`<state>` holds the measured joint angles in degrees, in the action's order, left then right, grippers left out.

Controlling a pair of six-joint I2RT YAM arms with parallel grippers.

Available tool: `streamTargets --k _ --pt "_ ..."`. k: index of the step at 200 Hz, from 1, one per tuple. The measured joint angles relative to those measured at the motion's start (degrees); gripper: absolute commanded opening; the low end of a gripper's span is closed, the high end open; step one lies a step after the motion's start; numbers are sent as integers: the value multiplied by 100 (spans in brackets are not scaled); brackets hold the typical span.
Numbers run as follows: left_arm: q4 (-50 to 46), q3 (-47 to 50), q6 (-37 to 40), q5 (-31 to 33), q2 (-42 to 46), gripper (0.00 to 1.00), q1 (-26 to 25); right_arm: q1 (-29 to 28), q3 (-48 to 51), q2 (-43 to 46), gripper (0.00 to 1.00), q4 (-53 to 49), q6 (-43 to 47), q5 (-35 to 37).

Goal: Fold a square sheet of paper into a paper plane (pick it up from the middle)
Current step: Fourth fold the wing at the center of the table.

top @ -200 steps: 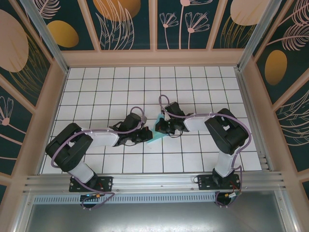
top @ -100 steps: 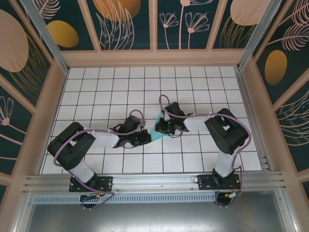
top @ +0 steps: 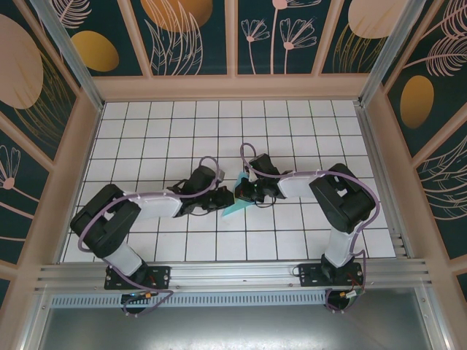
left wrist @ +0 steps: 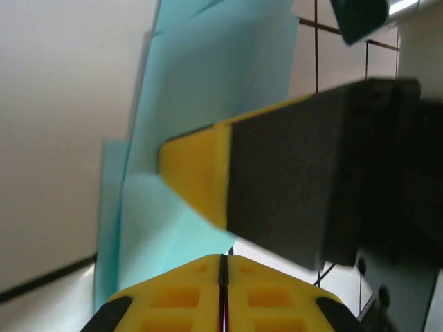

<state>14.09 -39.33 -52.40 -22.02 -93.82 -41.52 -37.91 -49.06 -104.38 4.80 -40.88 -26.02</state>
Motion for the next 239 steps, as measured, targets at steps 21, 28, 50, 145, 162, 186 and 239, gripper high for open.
streamTargets --k 21,28,50,145,162,186,239 --pt "-87 -90 48 0 -188 8 0 9 0 -9 2 15 -4 -35" --pt "-87 -94 52 0 -280 7 0 9 0 -9 2 15 -4 -44" --pt "-105 -96 55 -33 -560 7 2 11 0 -17 2 17 -4 -48" --pt "-127 389 138 -4 -101 4 17 22 -7 -31 2 15 -13 -85" --pt "-260 431 238 -4 -9 1 20 22 -7 -31 2 15 -15 -87" --pt "-457 431 446 7 72 0 24 22 -7 -31 2 15 -15 -85" --pt "-774 474 793 17 254 0 24 22 -7 -37 2 15 -15 -87"
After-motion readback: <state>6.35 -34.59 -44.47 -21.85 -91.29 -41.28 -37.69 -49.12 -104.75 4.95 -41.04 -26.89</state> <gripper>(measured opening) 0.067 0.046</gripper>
